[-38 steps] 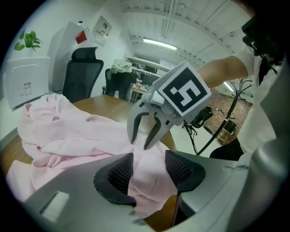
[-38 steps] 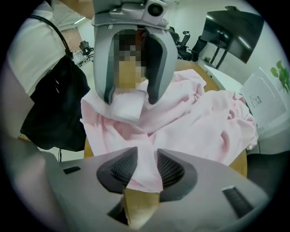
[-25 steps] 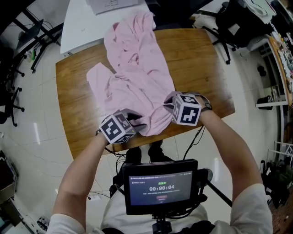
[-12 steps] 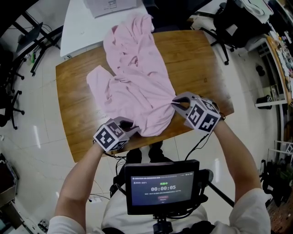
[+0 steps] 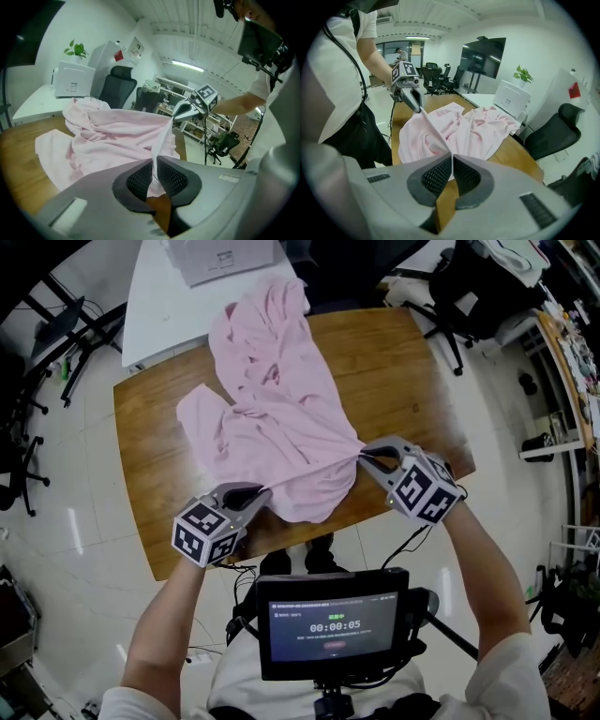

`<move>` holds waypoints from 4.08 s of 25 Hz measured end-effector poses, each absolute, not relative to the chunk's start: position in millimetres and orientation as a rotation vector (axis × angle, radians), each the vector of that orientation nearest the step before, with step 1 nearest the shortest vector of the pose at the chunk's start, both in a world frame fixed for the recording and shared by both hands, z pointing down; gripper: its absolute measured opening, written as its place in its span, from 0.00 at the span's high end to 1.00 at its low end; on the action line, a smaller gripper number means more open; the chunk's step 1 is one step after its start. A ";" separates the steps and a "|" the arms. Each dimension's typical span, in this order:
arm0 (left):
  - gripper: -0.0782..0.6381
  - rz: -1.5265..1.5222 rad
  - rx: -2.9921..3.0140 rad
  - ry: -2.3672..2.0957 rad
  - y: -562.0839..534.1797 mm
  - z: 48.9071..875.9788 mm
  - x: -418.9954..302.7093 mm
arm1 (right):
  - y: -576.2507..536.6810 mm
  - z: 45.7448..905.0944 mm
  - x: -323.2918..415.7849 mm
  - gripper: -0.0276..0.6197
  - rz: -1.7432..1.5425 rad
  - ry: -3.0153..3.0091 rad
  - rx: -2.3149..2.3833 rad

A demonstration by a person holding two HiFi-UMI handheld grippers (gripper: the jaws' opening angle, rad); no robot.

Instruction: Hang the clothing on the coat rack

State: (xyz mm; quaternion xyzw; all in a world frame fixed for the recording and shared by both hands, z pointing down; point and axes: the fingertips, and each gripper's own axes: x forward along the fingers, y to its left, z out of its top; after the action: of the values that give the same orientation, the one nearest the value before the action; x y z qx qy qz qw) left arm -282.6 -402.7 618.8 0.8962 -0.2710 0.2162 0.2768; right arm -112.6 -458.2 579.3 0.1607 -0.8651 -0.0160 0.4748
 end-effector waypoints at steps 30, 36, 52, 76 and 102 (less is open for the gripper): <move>0.86 0.103 2.651 -1.280 -472.9 452.5 -323.2 | -489.9 420.9 -137.5 0.95 -0.271 -2.329 1.091; 0.87 -0.054 2.714 -1.319 -486.4 399.9 -324.4 | -489.0 377.9 -135.6 0.95 -0.291 -2.358 1.264; 0.87 -0.399 2.903 -1.131 -494.6 293.5 -290.6 | -457.5 289.8 -103.7 0.95 -0.438 -2.318 1.620; 0.87 -0.698 3.016 -0.840 -410.1 185.6 -172.7 | -331.0 192.3 -3.9 0.95 -0.674 -2.255 1.826; 0.88 -0.762 3.120 -0.223 -280.5 137.7 22.9 | -159.9 148.3 146.0 0.95 -0.758 -1.909 2.097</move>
State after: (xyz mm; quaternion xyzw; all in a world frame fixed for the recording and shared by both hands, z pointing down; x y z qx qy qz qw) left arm 22.9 -280.5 137.7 0.9684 -0.0691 -0.2365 -0.0390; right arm 146.0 -159.9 148.3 0.7105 -0.6470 -0.2569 0.1029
